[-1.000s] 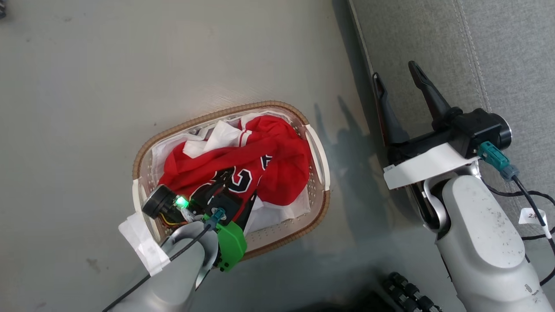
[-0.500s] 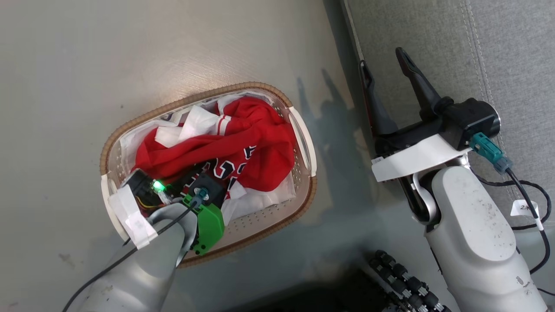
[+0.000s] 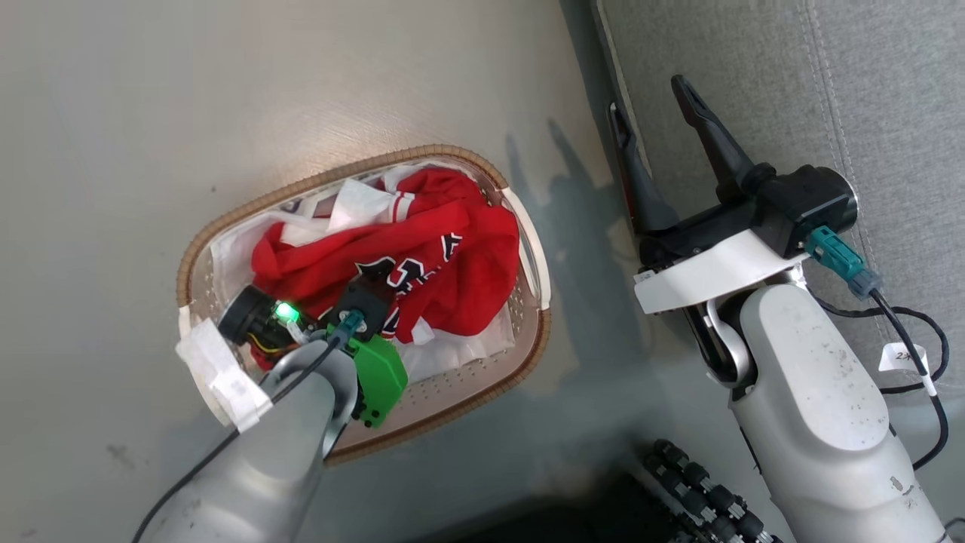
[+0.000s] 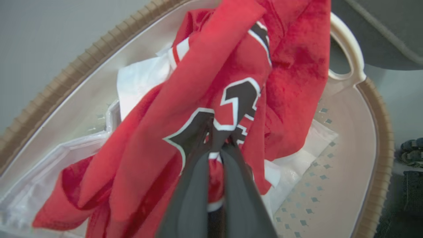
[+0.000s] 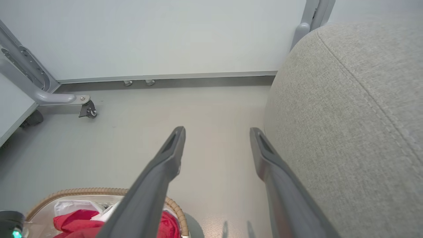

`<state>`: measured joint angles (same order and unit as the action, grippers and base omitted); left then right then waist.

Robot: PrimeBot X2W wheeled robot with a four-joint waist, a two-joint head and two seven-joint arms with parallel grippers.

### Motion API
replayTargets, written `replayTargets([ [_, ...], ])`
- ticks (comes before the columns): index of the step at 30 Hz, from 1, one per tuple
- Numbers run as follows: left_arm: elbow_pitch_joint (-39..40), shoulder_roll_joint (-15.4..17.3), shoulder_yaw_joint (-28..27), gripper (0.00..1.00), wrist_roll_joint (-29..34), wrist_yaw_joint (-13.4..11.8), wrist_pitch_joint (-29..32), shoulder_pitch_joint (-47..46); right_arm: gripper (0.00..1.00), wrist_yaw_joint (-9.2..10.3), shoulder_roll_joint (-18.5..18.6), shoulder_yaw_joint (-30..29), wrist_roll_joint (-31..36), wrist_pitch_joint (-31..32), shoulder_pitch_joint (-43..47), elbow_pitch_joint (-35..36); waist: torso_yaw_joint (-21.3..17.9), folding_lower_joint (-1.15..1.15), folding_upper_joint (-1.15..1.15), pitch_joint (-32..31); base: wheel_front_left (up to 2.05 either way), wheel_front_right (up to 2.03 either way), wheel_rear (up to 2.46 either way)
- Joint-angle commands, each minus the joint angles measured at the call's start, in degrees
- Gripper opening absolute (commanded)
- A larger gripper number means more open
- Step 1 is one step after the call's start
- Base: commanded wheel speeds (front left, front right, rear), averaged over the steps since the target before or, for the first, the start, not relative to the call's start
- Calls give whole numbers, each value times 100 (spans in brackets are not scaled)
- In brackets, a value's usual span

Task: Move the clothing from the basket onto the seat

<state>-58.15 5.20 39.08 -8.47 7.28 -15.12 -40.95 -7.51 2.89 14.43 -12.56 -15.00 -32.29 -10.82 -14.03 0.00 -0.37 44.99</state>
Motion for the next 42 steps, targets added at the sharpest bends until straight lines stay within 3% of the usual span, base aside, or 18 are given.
replayTargets([
  [1,181,49,-42,0,-22,-19,-5,187,100,4,18,-55,-21,-25,72,-27,111,0,37,-309,0,0,0],
  [12,1641,3,-713,0,-178,-133,-5,1447,100,4,18,-96,-166,-25,617,-364,420,0,37,-1666,0,0,0],
  [24,3010,-178,-1334,0,-113,-25,-6,2494,100,4,111,-52,-129,-25,1401,-702,887,0,37,-3057,0,0,0],
  [42,4679,-224,-1552,0,-554,-41,-5,2311,100,4,95,77,-137,-25,2339,-1030,1239,0,37,-4230,0,0,0],
])
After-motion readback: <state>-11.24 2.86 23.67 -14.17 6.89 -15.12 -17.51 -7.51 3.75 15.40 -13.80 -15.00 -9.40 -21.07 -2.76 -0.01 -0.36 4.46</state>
